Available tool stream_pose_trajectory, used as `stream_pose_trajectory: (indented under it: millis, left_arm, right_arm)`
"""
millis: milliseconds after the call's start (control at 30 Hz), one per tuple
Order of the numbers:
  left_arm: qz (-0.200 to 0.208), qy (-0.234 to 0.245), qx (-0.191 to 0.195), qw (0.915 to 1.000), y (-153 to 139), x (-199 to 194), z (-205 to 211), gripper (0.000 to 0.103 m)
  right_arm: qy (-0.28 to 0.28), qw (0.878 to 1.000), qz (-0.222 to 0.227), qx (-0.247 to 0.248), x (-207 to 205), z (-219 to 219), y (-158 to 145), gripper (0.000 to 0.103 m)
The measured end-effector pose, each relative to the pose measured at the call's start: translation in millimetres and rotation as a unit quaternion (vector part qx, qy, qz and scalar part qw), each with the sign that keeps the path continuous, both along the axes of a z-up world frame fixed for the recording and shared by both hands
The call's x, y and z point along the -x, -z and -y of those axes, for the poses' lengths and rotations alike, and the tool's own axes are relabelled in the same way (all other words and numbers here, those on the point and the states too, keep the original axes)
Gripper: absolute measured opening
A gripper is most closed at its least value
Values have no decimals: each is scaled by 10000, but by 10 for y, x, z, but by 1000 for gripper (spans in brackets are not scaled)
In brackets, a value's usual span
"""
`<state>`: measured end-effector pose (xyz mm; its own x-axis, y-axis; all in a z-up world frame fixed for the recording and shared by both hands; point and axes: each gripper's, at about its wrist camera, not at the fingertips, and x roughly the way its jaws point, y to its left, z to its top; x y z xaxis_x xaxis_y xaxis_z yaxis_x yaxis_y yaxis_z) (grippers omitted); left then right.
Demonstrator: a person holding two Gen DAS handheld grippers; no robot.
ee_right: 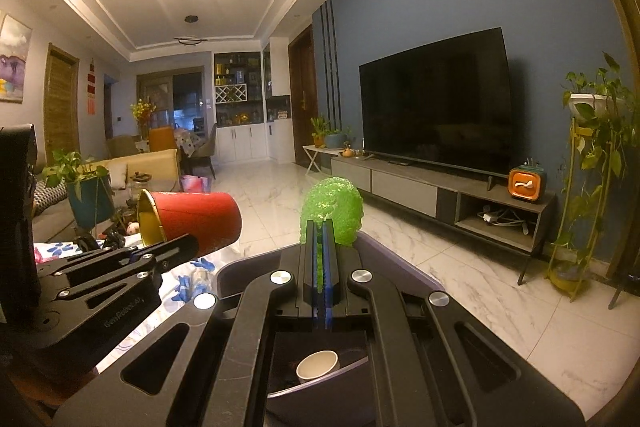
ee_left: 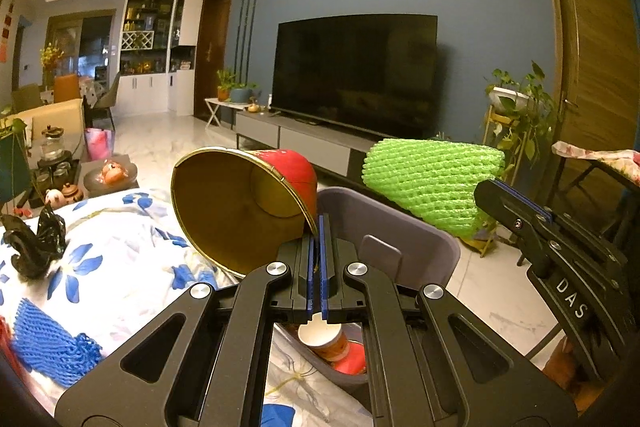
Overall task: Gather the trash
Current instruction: 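Open the left tool to drop the red cup while the right tool releases the green net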
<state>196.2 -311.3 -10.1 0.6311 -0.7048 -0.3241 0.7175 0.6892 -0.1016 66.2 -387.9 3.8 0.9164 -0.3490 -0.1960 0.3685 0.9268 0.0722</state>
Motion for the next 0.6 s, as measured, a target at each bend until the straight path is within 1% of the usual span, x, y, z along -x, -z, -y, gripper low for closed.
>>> stream_pose_trajectory:
  millis: [467,600]
  left_arm:
    - [-129,198,-41,9997,54,-69,169,1]
    - [-105,258,-67,9996,59,-60,207,1]
  right_arm:
    - [32,10000,-37,-66,-34,32,4,3]
    - [33,9999,-50,-92,-38,46,11,3]
